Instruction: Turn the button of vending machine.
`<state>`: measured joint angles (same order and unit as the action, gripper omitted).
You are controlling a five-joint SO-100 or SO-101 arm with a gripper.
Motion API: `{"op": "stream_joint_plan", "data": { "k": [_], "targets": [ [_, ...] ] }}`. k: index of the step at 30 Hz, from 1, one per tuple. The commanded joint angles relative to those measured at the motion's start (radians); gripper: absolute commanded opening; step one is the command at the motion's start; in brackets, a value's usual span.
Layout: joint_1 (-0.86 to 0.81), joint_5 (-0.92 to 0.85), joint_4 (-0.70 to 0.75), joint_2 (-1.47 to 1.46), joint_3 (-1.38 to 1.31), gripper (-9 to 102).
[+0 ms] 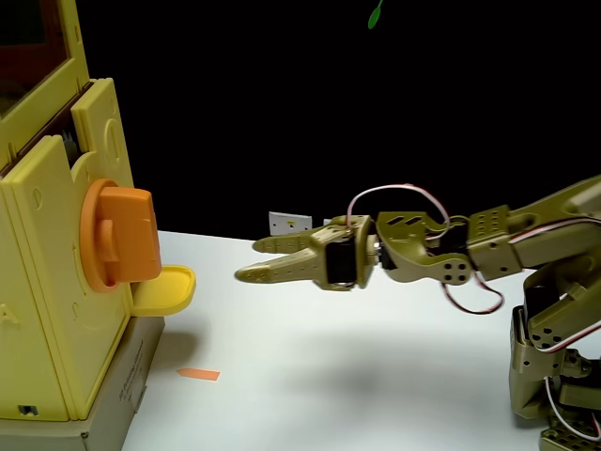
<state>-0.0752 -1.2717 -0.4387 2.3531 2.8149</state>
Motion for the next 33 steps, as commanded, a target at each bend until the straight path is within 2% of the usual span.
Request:
{"op": "stream_joint_plan", "data": {
  "k": [1, 6, 12, 19, 33],
  "targets": [
    [-0.032, -0.018, -0.063, -0.15, -0.141, 54],
    [-0.038, -0.015, -0.124, -0.354, -0.304, 55],
    [-0.02, 0.005, -0.327, -0.506, -0.4, 47],
    [0.009, 0.009, -0.405, -0.621, -0.491, 43],
    [0.063, 0.012, -0.41, -0.824, -0.721, 35]
  ]
}}
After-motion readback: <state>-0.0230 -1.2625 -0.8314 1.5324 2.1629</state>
